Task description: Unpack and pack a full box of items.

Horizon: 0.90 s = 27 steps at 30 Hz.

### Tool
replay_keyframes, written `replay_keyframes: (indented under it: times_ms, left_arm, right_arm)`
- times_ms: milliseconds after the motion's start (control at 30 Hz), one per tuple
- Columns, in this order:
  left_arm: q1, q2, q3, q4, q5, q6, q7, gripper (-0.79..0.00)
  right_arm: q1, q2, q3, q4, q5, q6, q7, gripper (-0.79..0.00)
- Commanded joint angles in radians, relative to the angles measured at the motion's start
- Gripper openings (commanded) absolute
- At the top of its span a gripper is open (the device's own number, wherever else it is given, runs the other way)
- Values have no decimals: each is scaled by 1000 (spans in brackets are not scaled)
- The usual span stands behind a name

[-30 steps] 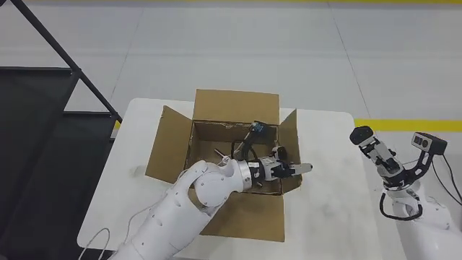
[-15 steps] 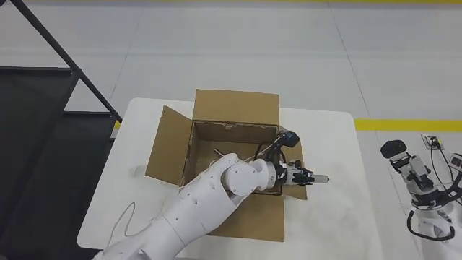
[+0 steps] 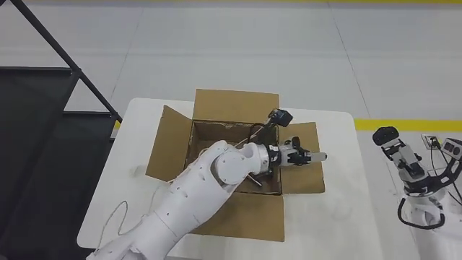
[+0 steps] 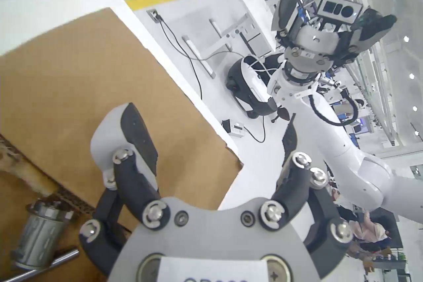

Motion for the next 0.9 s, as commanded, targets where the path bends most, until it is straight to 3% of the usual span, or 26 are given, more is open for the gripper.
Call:
replay_keyframes:
  times_ms: [0,200,400,667,767,867]
  left_arm:
    - [65,38,-84,-116,57,18,10,0]
    - [361,143,-387,-553,217,106,-41,0]
    - [694,206,-743,-901,259,129,-73,0]
    - [989,232,-1079,-1038,147,73,-18,0]
    - [1053,234,-1141,-1043,104,47,3,0]
    - [1053,234,-1141,-1043,104,47,3,0]
  right_arm:
    - [17,-2,-20,-32,-57,22,-21,0]
    - [77,-17,-115,-134,-251,108,-102,0]
    - [177,-40,-281,-188,-518,255,-165,0]
    - [313,-84,-553,-161,-808,402,-184,0]
    - [350,-98,-605,-128,-805,433,-189,0]
    - [353,-99,-607,-124,-804,439,-197,0]
